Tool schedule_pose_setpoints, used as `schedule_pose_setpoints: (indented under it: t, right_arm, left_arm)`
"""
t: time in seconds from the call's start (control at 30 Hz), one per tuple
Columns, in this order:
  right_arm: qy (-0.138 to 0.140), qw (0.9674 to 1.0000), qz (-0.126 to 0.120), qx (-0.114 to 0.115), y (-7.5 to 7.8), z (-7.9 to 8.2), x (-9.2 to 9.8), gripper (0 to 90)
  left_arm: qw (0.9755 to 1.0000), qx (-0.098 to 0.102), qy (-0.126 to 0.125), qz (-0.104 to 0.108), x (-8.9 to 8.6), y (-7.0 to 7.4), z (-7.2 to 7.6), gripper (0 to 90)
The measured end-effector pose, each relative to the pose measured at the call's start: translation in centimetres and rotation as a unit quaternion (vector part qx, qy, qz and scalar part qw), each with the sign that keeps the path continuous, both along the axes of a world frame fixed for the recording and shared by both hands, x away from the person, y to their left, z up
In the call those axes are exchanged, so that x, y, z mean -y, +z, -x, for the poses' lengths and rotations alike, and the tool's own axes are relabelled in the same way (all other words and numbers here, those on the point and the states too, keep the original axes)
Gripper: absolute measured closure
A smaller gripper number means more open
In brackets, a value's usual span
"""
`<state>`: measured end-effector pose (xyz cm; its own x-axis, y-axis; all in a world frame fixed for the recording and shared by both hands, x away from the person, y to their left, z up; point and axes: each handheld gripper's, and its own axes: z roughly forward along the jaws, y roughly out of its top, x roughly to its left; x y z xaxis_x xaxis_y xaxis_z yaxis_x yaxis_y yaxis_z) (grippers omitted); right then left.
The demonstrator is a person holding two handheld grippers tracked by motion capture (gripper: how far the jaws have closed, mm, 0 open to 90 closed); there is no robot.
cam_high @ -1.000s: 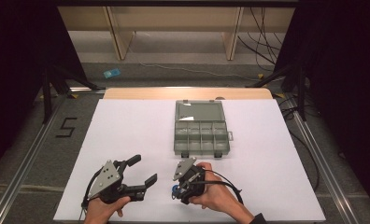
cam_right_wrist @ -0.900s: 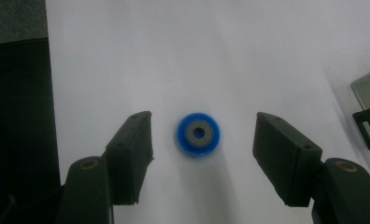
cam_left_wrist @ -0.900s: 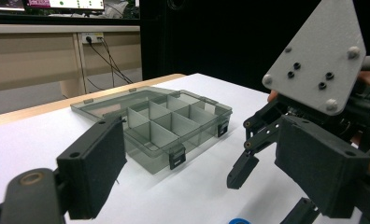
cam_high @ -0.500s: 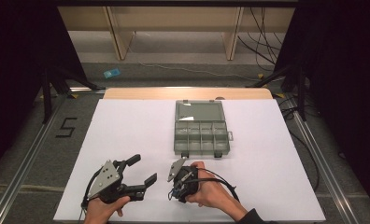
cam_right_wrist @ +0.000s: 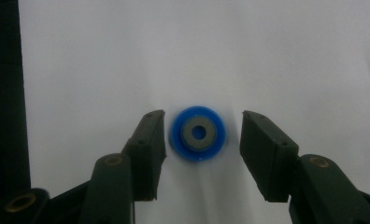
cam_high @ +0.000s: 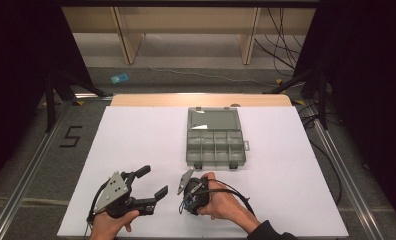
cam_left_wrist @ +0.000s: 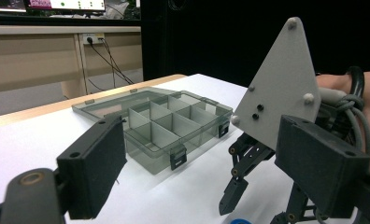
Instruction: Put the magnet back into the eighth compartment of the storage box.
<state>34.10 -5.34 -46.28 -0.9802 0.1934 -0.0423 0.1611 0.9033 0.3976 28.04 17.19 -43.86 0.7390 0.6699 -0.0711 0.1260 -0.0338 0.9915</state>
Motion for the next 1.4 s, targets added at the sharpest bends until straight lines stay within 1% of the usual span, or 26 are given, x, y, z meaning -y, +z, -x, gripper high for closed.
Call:
schedule_pose_setpoints:
  t: [0.13, 0.17, 0.27, 0.3, 0.33, 0.4, 0.57, 0.6, 0.63, 0.77, 0.8, 0.83, 0.9, 0.93, 1.0, 1.13, 1.2, 1.23, 1.27, 1.33, 1.37, 1.4]
  right_arm:
    - [0.001, 0.9999, 0.010, -0.004, -0.3, -0.1, -0.3, 53.3]
    - [0.000, 0.9999, 0.012, -0.007, -0.3, -0.2, -0.4, 54.6]
    - [0.001, 0.9999, 0.013, -0.009, -0.3, -0.3, -0.5, 58.2]
    - [-0.001, 0.9998, 0.013, -0.015, -0.3, -0.2, -0.5, 59.1]
    - [-0.001, 0.9998, 0.013, -0.015, -0.3, -0.2, -0.5, 59.1]
    - [0.003, 0.9997, 0.015, -0.017, -0.3, -0.3, -0.6, 61.8]
    - [0.001, 0.9997, 0.013, -0.022, -0.2, -0.4, -0.6, 62.5]
    - [0.001, 0.9998, 0.012, -0.018, -0.2, -0.3, -0.5, 62.5]
    - [0.004, 0.9997, 0.012, -0.022, -0.2, -0.4, -0.5, 62.6]
    - [0.001, 0.9998, 0.010, -0.020, -0.1, -0.4, -0.5, 62.7]
    - [-0.003, 0.9998, 0.001, -0.017, 0.1, -0.4, -0.3, 62.7]
    - [-0.003, 0.9998, 0.001, -0.017, 0.1, -0.4, -0.3, 62.7]
    - [-0.010, 0.9999, -0.005, -0.012, 0.6, -0.7, 0.1, 62.7]
    - [-0.009, 0.9998, -0.006, -0.015, 0.8, -0.9, 0.3, 62.7]
    - [-0.017, 0.9997, -0.013, -0.007, 1.1, -1.1, 0.7, 62.7]
    - [-0.025, 0.9995, -0.021, -0.005, 1.6, -1.5, 1.4, 62.7]
    - [-0.036, 0.9987, -0.036, 0.005, 2.2, -1.8, 2.1, 62.7]
    - [-0.040, 0.9986, -0.035, 0.006, 2.5, -1.9, 2.3, 62.7]
    - [-0.044, 0.9981, -0.039, 0.016, 2.7, -2.1, 2.5, 62.7]
    - [-0.050, 0.9976, -0.044, 0.019, 2.9, -2.3, 2.8, 62.7]
    - [-0.059, 0.9965, -0.053, 0.025, 3.4, -2.6, 3.4, 62.7]
    - [-0.059, 0.9965, -0.053, 0.025, 3.4, -2.6, 3.4, 62.7]
  left_arm:
    - [1.0000, -0.002, 0.000, 0.003, 0.0, 0.0, 0.0, 16.0]
    - [1.0000, 0.000, -0.001, 0.001, 0.0, 0.0, 0.0, 16.0]
    - [1.0000, 0.001, -0.001, 0.000, 0.0, 0.0, 0.0, 16.0]
    - [1.0000, 0.000, -0.001, 0.000, 0.0, 0.0, 0.0, 16.0]
    - [1.0000, 0.000, -0.001, 0.000, 0.0, 0.0, 0.0, 16.0]
    - [1.0000, 0.000, -0.001, 0.000, 0.0, 0.0, 0.0, 16.0]
    - [1.0000, 0.000, -0.002, 0.001, 0.0, 0.0, 0.0, 16.0]
    - [1.0000, 0.000, -0.002, 0.001, 0.0, 0.0, 0.0, 16.0]
    - [1.0000, 0.000, -0.002, 0.001, 0.0, 0.0, 0.0, 16.0]
    - [1.0000, 0.000, 0.000, 0.003, 0.0, 0.1, 0.1, 16.0]
    - [1.0000, 0.000, 0.001, 0.004, -0.1, 0.1, 0.0, 16.0]
    - [1.0000, 0.000, 0.001, 0.004, -0.1, 0.1, 0.0, 16.0]
    - [1.0000, 0.000, 0.000, 0.003, -0.1, 0.1, 0.0, 16.0]
    - [1.0000, 0.000, 0.000, 0.003, -0.1, 0.1, 0.1, 16.0]
    - [1.0000, 0.000, 0.000, 0.003, -0.1, 0.1, 0.1, 16.0]
    - [1.0000, 0.001, 0.000, 0.003, -0.1, 0.1, 0.1, 16.0]
    - [1.0000, 0.000, 0.000, 0.003, -0.1, 0.1, 0.1, 16.0]
    - [1.0000, 0.001, 0.000, 0.003, -0.1, 0.1, 0.1, 16.0]
    - [1.0000, 0.001, -0.001, 0.003, -0.1, 0.1, 0.1, 16.0]
    - [1.0000, 0.000, -0.001, 0.003, -0.1, 0.1, 0.1, 16.1]
    - [1.0000, 0.000, -0.001, 0.003, -0.1, 0.1, 0.1, 16.0]
    - [1.0000, 0.001, -0.001, 0.003, -0.1, 0.1, 0.1, 16.0]
